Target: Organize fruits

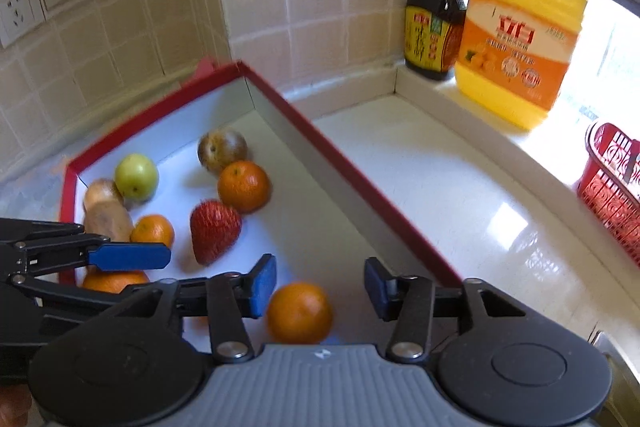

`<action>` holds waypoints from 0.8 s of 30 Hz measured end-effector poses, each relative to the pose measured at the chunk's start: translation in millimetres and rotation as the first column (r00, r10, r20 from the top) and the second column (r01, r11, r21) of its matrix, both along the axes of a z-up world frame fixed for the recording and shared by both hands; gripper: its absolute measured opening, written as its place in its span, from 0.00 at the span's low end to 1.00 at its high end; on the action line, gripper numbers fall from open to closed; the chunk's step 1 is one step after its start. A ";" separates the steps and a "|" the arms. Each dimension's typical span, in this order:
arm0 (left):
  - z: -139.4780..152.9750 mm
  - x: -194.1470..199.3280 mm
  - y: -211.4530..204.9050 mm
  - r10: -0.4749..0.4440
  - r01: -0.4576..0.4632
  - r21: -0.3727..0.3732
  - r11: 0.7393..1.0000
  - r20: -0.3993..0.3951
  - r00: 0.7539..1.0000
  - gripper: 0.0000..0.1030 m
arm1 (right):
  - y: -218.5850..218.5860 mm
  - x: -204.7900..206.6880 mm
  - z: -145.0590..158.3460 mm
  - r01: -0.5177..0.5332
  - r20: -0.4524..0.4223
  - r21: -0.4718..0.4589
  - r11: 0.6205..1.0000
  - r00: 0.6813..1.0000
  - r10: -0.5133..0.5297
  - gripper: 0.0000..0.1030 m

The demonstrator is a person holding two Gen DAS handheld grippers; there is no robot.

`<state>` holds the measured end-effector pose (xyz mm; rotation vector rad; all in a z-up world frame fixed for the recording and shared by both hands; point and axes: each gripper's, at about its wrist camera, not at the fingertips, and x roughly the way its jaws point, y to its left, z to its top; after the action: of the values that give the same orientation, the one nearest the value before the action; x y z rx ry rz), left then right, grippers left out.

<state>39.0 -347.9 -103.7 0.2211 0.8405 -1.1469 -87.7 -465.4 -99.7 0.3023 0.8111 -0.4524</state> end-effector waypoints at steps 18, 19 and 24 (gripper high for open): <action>69.6 -28.9 74.4 0.216 -0.203 -0.080 0.976 0.209 0.954 0.78 | 54.4 -2.8 48.4 -0.096 0.125 -0.050 0.994 0.987 0.102 0.56; 75.5 -30.4 82.8 0.247 -0.234 -0.083 0.969 0.219 0.944 0.78 | 59.4 -2.1 53.0 -0.104 0.133 -0.044 0.994 0.985 0.109 0.56; 92.0 -29.2 115.8 0.343 -0.341 -0.053 0.938 0.255 0.904 0.78 | 92.7 -2.2 76.8 -0.090 0.176 -0.047 0.995 0.980 0.097 0.58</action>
<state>9.8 -232.1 -11.7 0.2033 0.6109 -0.7690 -89.9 -372.7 -22.9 0.2634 0.6381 -0.3466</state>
